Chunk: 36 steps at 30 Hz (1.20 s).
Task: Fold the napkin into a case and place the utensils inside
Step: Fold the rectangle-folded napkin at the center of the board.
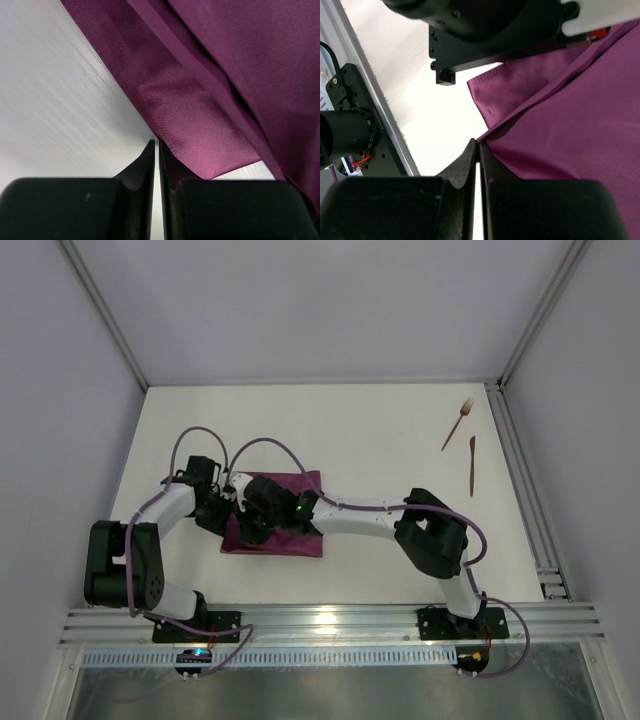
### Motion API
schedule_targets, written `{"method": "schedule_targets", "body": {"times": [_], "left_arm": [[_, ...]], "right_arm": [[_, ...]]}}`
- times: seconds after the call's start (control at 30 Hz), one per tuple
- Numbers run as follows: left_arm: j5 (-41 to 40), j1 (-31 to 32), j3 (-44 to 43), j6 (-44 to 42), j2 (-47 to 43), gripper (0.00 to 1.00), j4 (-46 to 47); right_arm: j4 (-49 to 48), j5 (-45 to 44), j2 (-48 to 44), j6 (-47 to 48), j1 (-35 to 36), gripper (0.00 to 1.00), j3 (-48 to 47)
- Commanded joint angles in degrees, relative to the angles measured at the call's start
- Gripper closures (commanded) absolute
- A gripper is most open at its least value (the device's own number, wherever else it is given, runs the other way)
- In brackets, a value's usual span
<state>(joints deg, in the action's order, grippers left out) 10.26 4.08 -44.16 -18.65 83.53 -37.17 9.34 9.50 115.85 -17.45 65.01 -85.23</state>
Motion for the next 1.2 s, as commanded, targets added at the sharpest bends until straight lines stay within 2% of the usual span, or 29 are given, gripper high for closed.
{"method": "schedule_targets", "body": {"times": [0.0, 0.27, 0.6, 0.87, 1.17], "left_arm": [[1.6, -0.38, -1.72, -0.51, -0.2, 0.93, -0.54], [1.78, -1.0, -1.45, -0.51, -1.0, 0.93, -0.36], [2.75, -2.49, -1.37, -1.21, -1.53, 0.92, -0.89], [3.01, -2.76, -1.8, -1.21, -0.91, 0.97, -1.15], [2.57, -3.64, -1.72, -1.03, -1.08, 0.96, -1.07]], "right_arm": [[-6.43, 3.07, 1.13, 0.93, -0.15, 0.97, -2.4], [-7.58, 1.41, 4.55, -2.15, -0.24, 0.97, -4.24], [-14.26, 1.58, 5.52, -4.78, -0.33, 0.97, -5.21], [-15.14, 3.33, 8.6, -7.67, -0.33, 0.97, -6.09], [-15.32, 2.72, 10.27, -8.91, -0.41, 0.96, -5.21]]}}
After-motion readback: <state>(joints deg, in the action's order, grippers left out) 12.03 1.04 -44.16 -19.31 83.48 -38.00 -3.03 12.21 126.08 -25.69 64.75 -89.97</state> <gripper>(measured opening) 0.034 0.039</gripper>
